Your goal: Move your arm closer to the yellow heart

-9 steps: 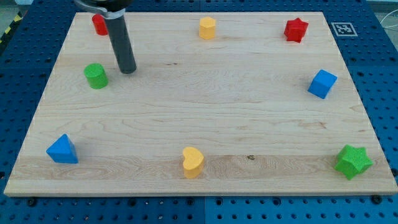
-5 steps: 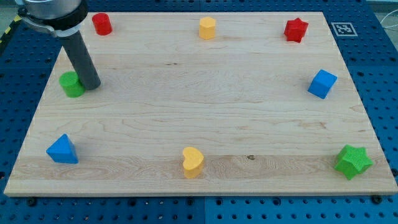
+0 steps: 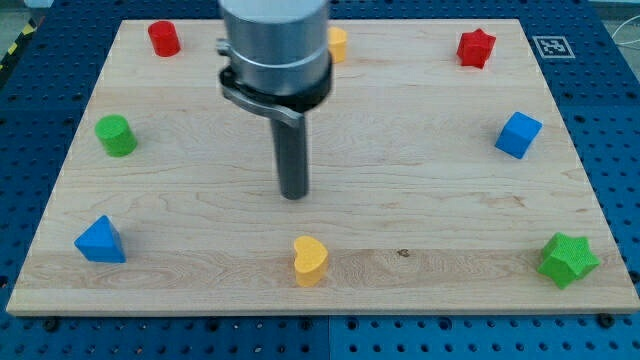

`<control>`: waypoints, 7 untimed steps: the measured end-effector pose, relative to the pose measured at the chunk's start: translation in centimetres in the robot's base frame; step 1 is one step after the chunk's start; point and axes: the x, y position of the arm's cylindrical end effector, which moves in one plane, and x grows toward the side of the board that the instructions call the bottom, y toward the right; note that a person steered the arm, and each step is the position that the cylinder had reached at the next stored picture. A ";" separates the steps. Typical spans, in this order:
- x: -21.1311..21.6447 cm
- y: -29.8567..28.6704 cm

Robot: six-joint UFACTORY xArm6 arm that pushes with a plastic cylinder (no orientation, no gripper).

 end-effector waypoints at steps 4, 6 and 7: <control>11.3 6.6; 11.0 4.3; 10.0 3.0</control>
